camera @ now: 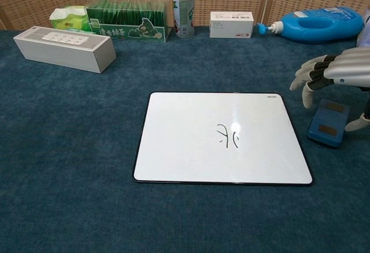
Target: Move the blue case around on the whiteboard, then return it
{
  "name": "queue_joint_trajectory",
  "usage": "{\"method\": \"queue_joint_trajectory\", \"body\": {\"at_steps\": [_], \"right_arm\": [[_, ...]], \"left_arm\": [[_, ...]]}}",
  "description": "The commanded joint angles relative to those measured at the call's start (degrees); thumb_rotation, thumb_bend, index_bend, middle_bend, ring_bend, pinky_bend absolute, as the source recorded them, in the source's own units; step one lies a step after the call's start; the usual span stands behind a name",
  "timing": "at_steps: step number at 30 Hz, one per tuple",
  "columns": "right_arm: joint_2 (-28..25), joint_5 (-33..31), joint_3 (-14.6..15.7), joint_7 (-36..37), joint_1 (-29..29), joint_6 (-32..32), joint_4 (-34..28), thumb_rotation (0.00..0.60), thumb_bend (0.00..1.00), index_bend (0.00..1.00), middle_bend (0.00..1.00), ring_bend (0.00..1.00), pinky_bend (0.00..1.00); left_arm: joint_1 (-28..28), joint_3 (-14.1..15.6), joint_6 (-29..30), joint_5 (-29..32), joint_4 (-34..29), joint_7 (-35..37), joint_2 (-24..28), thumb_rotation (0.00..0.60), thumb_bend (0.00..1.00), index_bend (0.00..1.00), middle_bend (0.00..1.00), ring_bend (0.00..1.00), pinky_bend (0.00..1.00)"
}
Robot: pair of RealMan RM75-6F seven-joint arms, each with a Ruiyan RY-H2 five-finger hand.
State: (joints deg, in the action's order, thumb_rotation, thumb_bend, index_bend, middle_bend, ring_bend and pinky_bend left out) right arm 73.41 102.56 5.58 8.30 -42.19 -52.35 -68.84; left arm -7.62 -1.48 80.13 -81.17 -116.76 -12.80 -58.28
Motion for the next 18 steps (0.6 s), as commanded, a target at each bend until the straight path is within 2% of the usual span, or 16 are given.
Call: {"method": "queue_joint_trajectory", "body": {"at_steps": [1, 18], "right_arm": [[0.4, 0.2, 0.4, 0.2, -0.5, 0.1, 0.9, 0.600, 0.00, 0.35, 0.16, 0.00, 0.00], [1.2, 0.1, 2.0, 1.2, -1.5, 0.6, 3.1, 0.600, 0.00, 0.35, 0.16, 0.00, 0.00]], "left_arm": [[0.0, 0.0, 0.1, 0.0, -0.1, -0.1, 0.0, 0.600, 0.33, 0.24, 0.19, 0.09, 0.00], [0.0, 0.0, 0.2, 0.1, -0.2, -0.5, -0.3, 0.600, 0.33, 0.24, 0.19, 0.09, 0.00]]}}
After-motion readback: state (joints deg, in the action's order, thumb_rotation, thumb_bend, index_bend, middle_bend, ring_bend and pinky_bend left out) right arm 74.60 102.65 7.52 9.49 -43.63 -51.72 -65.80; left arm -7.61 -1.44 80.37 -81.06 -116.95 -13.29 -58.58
